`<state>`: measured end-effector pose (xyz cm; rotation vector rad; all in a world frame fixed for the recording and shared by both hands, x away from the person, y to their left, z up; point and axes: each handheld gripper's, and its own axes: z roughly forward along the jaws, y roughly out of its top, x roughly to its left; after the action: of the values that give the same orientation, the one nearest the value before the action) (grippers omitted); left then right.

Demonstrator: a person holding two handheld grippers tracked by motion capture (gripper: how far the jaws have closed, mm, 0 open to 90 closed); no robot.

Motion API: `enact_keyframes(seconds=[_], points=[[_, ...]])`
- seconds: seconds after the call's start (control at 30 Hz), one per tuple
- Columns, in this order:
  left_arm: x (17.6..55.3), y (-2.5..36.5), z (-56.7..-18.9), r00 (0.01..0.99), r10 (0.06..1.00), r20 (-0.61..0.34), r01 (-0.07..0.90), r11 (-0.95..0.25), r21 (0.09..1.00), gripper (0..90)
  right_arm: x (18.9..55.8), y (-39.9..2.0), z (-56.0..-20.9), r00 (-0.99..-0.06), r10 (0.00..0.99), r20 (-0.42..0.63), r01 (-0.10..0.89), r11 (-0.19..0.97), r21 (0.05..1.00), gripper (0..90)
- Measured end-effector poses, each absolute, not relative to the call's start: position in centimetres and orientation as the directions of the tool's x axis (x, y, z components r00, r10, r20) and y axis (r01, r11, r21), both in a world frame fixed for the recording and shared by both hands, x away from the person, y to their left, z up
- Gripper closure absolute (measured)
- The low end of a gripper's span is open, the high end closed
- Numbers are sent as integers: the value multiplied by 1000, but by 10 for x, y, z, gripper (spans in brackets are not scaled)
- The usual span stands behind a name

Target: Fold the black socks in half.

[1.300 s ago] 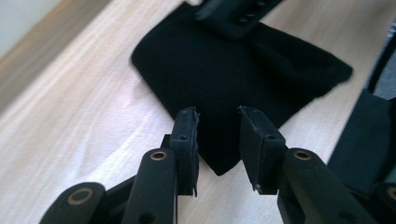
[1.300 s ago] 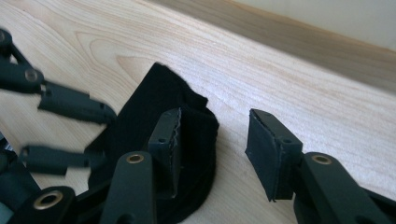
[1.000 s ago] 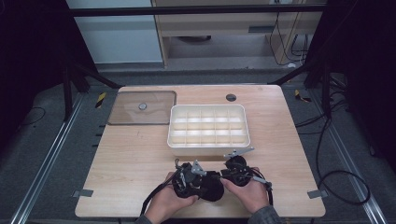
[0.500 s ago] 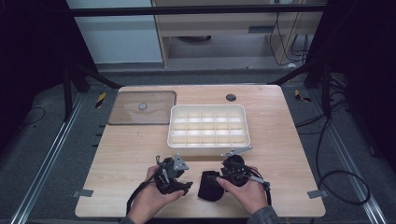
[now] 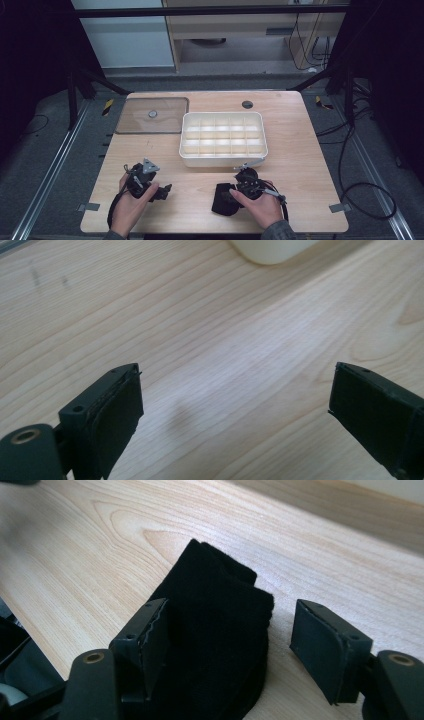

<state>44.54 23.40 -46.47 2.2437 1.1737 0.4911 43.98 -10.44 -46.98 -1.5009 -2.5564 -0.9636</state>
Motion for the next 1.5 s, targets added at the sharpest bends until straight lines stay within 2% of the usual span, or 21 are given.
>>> enact_keyframes(seconds=[0.33,0.53,0.6,0.67,0.8,0.93,1.17,1.5], points=[[448,267,-479,472,880,43,661,-386,644,66,435,-100,-478,-530,779,336,807,341,482,381],[449,286,-489,417,909,-18,681,-299,669,68,432,-99,-480,-539,766,350,803,342,488,425],[448,291,-492,400,916,-32,684,-275,676,70,431,-99,-481,-552,757,349,794,351,495,478],[447,295,-493,395,918,-34,681,-267,682,71,431,-99,-480,-556,753,352,793,354,497,495],[447,295,-495,403,914,-40,676,-268,687,70,429,-99,-478,-577,736,353,778,365,512,629],[448,297,-495,402,914,-59,682,-255,686,67,429,-99,-477,-590,725,356,771,375,515,673],[449,304,-497,393,917,-64,685,-246,686,60,429,-105,-472,-589,722,362,771,367,521,694],[451,308,-504,410,912,-13,664,-289,690,34,433,-122,-457,-582,746,324,760,357,544,694]])
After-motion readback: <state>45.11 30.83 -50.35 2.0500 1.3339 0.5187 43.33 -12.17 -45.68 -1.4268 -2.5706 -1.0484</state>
